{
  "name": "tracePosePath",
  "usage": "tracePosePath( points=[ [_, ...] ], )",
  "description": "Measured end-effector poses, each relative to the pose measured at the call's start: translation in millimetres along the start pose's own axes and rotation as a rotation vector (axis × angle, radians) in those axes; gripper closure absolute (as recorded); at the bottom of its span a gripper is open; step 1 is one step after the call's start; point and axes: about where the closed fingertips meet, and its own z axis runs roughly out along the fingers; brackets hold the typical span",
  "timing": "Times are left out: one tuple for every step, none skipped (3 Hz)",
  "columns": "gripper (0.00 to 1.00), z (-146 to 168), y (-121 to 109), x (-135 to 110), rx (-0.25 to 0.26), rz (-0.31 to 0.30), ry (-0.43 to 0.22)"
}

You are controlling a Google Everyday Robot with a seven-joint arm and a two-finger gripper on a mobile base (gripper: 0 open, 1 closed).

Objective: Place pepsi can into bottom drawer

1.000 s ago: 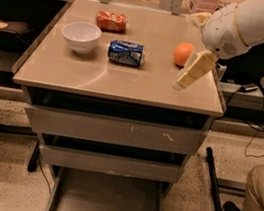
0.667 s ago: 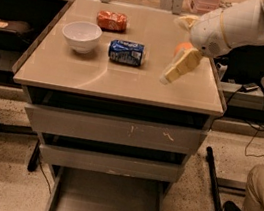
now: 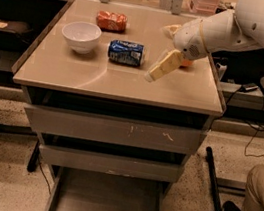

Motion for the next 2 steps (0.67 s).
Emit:
tracePosePath(
  points=[
    [0.00, 17, -6, 1, 0.032, -0.020, 0.050],
    [0.00, 33, -14, 2, 0.062, -0.042, 0.086]
  ],
)
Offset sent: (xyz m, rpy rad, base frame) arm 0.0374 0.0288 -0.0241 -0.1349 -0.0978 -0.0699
